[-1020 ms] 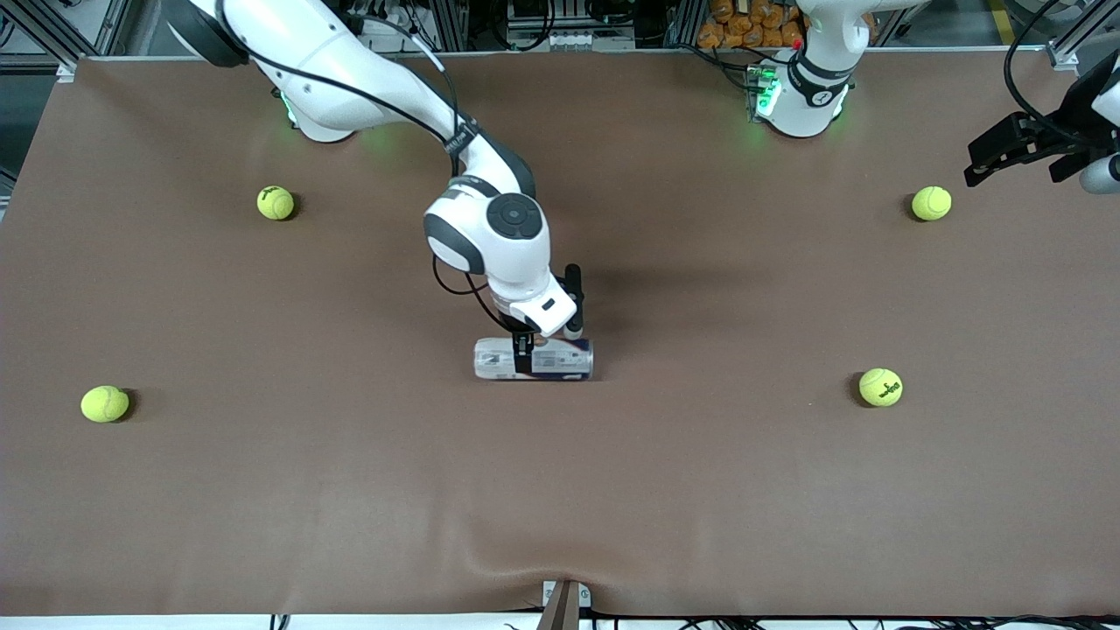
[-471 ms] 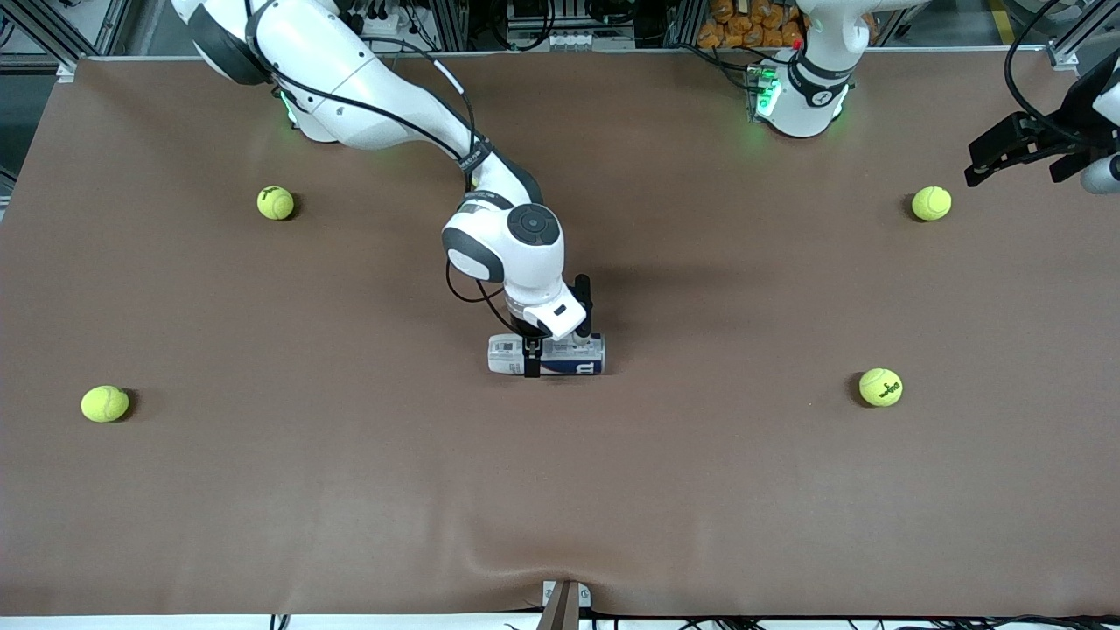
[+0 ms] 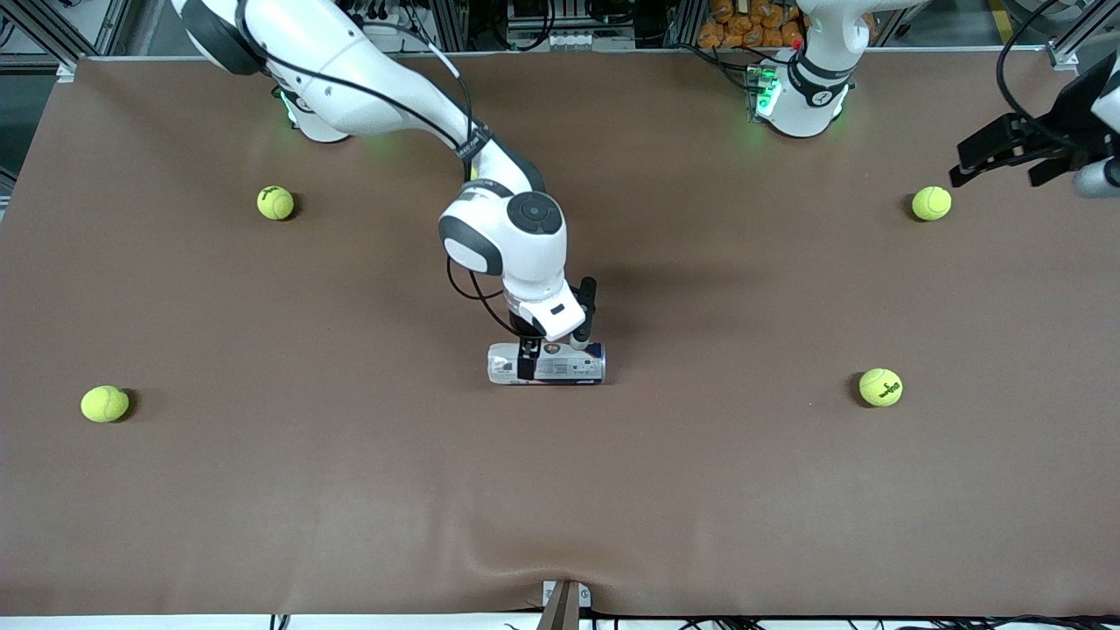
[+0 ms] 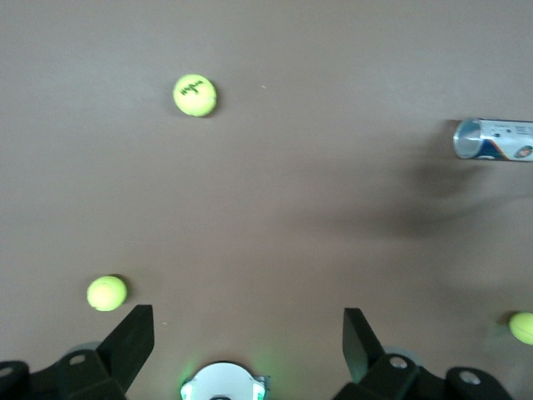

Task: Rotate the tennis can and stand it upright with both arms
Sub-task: 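Release the can and lift the right gripper while the left gripper approaches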

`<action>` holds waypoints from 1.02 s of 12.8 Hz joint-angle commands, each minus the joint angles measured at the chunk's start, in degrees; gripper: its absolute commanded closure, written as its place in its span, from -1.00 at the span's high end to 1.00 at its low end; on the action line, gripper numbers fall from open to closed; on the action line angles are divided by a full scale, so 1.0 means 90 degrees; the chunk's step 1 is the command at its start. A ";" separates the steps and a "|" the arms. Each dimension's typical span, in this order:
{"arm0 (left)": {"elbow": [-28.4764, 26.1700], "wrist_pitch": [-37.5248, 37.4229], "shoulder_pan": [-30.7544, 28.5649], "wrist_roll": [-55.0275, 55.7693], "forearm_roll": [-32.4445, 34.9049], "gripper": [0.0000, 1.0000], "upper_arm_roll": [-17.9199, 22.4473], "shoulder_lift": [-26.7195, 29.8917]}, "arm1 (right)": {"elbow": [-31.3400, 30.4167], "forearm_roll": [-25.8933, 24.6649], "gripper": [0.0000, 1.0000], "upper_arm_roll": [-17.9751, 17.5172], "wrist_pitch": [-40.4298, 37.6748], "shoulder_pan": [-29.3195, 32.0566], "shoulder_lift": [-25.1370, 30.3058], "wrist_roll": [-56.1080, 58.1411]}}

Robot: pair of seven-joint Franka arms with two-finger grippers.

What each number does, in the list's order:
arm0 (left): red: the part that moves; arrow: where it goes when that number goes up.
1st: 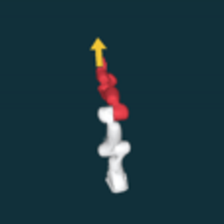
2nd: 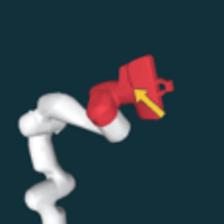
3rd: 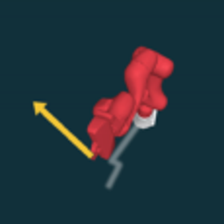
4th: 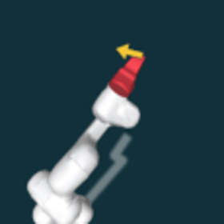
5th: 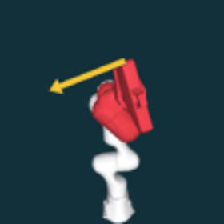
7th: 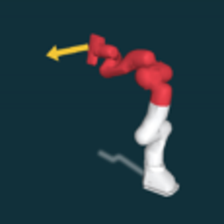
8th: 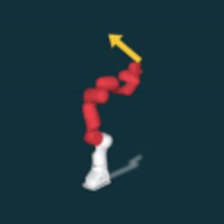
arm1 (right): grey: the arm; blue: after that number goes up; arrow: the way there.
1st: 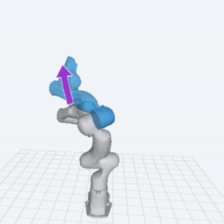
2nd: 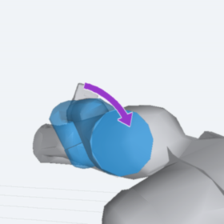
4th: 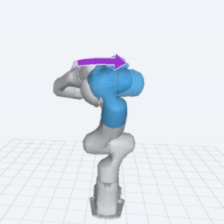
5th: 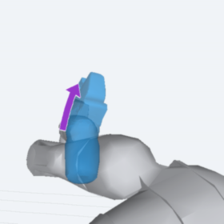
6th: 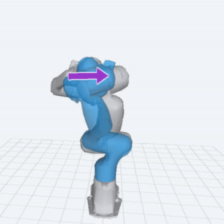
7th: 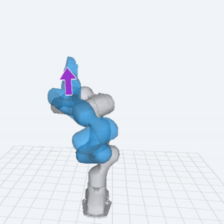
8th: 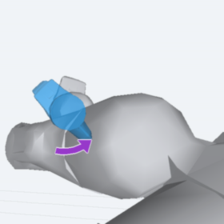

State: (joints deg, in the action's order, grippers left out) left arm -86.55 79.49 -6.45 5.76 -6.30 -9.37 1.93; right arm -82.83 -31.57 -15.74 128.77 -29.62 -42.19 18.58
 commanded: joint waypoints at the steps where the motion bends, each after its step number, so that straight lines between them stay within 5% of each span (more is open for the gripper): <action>1: 0.0008 0.0015 -0.0045 0.0034 -0.0479 1.00 -0.0023 -0.0457 | -0.0122 0.0479 1.00 0.0030 -0.0546 0.0029 0.0662 -0.0384; 7: -0.0362 0.1515 -0.0055 0.0044 -0.2531 1.00 -0.0101 -0.1814 | -0.0191 0.2021 1.00 0.0039 -0.1668 0.1140 0.1941 -0.0394; 13: -0.1008 0.3042 0.0462 -0.0102 -0.4083 1.00 -0.0199 -0.2664 | -0.0201 0.2481 1.00 0.0233 -0.3426 0.2361 0.3386 -0.0414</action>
State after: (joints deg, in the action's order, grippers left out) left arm -94.40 105.34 -2.99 5.41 -40.65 -10.96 -21.17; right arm -82.16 -11.98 -14.20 101.09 -12.15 -17.04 15.29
